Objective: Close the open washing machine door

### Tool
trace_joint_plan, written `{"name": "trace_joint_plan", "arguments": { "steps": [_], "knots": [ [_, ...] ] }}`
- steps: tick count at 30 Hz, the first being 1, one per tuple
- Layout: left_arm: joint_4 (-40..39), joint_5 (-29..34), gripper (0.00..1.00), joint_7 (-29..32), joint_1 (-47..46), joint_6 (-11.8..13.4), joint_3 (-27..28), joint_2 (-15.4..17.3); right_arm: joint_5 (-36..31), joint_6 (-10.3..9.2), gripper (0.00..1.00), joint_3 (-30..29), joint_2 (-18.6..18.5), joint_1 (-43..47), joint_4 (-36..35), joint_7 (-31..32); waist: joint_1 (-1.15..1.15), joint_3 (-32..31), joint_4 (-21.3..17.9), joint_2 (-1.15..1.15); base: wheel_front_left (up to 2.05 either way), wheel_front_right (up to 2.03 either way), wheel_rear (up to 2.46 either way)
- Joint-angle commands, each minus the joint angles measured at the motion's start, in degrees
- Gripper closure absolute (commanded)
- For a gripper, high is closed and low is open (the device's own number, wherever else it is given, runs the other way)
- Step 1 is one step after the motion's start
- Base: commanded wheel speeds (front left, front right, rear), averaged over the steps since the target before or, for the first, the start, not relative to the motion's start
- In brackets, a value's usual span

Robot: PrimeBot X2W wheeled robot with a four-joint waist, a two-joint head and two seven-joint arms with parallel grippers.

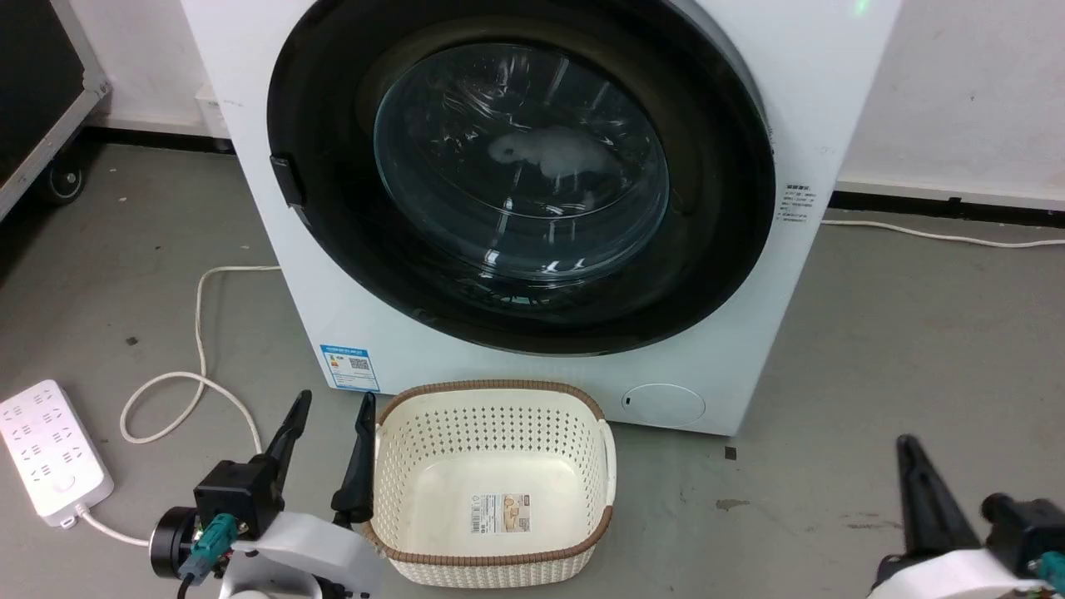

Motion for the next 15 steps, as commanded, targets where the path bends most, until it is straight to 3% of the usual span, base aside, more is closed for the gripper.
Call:
{"name": "trace_joint_plan", "arguments": {
  "steps": [1,3,4,5,6,15],
  "knots": [
    [0.15,0.37,0.00,0.29,0.87,0.14,-0.09,0.08,0.38,-0.04,1.00,0.63,0.14,1.01,-0.51,0.23,0.00,-0.07,-0.17,0.00,0.00,0.00,0.00],
    [0.43,0.26,0.00,0.45,0.95,0.07,-0.33,0.09,0.76,-0.04,1.00,2.16,0.14,1.87,-0.61,1.29,0.00,-0.13,-0.39,0.00,0.00,0.00,0.00],
    [0.54,0.16,0.00,0.53,0.98,0.07,-0.40,0.06,0.96,-0.04,0.93,2.82,0.14,2.19,-0.59,1.81,0.00,-0.15,-0.47,0.00,0.00,0.00,0.00],
    [0.69,0.08,0.00,0.64,1.01,0.06,-0.49,0.05,1.06,-0.04,0.32,3.41,0.14,2.48,-0.56,2.27,0.00,-0.19,-0.52,0.00,0.00,0.00,0.00],
    [0.87,-0.06,0.00,0.81,1.04,0.01,-0.59,0.02,1.19,-0.04,0.00,3.78,0.14,2.71,-0.58,2.61,0.00,-0.21,-0.54,0.00,0.00,0.00,0.00],
    [1.68,-0.09,0.00,1.86,0.87,0.68,-1.07,0.37,1.83,-0.04,0.00,4.32,0.15,3.02,-1.12,2.87,0.00,-0.27,-0.67,0.00,0.00,0.00,0.00]
  ]
}}
